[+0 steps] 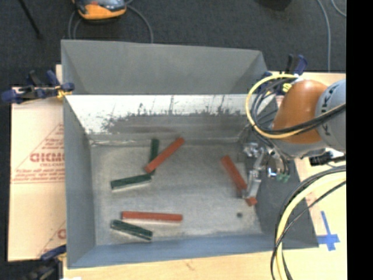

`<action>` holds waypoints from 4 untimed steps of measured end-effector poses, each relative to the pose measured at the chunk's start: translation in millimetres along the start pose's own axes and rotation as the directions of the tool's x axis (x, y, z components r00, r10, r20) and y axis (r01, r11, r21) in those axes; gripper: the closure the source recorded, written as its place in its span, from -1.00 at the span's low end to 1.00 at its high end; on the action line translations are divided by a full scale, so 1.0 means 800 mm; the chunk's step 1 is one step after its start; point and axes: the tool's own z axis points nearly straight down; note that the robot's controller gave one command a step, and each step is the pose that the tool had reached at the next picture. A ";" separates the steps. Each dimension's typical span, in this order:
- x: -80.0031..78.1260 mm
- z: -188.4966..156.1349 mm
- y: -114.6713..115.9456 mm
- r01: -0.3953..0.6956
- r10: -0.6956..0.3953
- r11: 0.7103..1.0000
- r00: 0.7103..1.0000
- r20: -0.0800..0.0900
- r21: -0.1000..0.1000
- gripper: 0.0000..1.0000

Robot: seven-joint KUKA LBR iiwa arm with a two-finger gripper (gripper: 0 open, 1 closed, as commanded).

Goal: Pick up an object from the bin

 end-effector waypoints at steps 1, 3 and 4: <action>0.000 0.006 -0.001 -0.283 0.283 0.959 0.959 0.001 -0.009 1.00; 0.002 0.004 -0.001 -0.357 0.357 0.934 0.934 0.001 -0.008 1.00; 0.004 -0.003 0.000 -0.355 0.355 0.935 0.935 -0.006 -0.006 1.00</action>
Offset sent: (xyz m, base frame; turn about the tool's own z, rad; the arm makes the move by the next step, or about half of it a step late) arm 0.0000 0.0000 0.0000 0.0000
